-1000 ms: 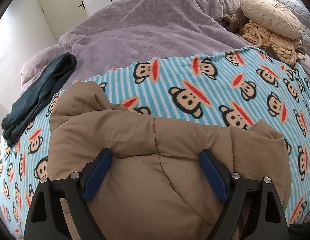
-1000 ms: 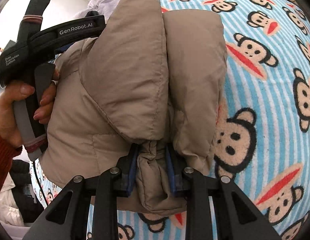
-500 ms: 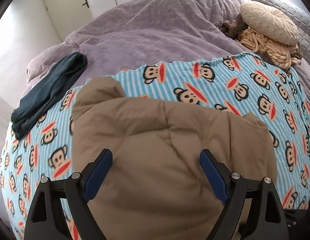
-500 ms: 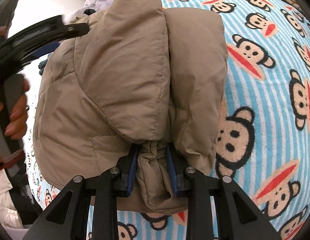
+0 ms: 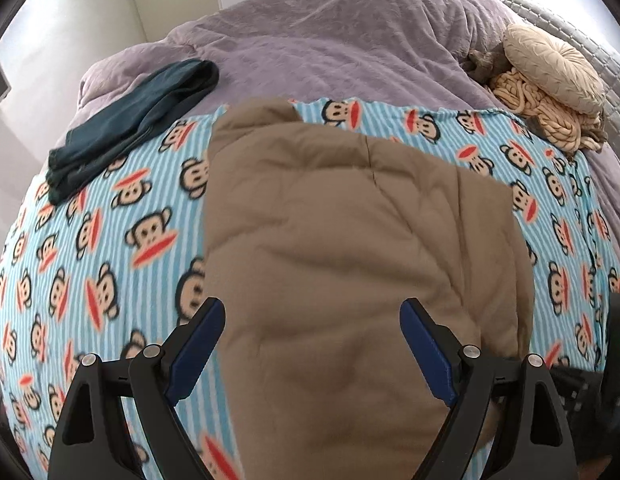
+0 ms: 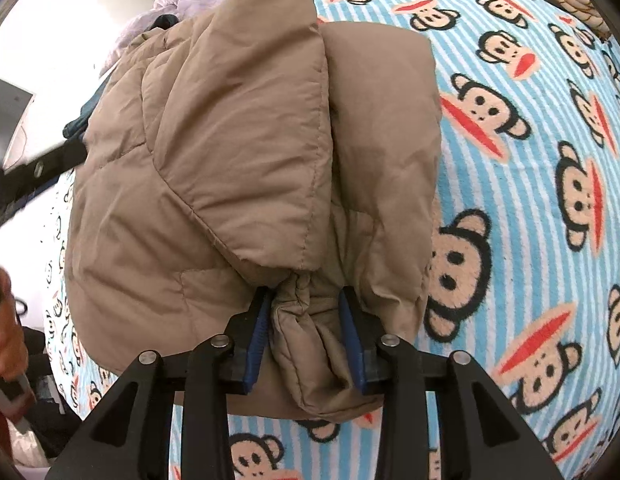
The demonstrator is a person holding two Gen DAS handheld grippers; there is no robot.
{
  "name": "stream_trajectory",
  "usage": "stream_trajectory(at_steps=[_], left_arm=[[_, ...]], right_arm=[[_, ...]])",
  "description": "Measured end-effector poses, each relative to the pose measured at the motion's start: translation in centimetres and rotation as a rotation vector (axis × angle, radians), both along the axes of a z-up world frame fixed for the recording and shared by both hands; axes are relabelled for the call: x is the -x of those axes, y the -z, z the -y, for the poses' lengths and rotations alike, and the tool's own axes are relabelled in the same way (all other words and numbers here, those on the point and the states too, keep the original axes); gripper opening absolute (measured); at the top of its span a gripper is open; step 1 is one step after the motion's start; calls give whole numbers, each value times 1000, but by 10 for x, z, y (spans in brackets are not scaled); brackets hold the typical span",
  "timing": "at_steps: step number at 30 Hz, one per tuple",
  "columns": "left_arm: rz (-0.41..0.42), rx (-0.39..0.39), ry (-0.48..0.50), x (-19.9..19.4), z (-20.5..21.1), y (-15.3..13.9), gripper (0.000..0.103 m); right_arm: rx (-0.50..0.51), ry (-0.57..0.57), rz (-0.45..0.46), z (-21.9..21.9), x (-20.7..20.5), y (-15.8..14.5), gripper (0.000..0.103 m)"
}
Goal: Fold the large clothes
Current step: 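Open both tools and pull them back from the folded jacket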
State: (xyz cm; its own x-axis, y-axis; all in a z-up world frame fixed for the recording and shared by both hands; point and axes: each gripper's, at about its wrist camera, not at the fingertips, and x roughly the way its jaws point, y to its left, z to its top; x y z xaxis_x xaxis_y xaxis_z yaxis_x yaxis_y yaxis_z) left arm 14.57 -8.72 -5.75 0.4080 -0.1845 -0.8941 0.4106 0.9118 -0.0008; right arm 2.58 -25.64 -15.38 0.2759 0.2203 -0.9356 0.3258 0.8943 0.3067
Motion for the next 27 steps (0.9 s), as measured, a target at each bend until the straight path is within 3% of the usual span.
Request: stream_trajectory(at_steps=[14, 23, 27], left_arm=[[-158, -8, -36, 66, -51, 20, 89], [-161, 35, -53, 99, -69, -11, 92], [-137, 53, -69, 108, -74, -27, 92]], right_arm=[[17, 9, -27, -10, 24, -43, 56], [49, 27, -9, -18, 64, -87, 78], [66, 42, -5, -23, 72, -101, 79]])
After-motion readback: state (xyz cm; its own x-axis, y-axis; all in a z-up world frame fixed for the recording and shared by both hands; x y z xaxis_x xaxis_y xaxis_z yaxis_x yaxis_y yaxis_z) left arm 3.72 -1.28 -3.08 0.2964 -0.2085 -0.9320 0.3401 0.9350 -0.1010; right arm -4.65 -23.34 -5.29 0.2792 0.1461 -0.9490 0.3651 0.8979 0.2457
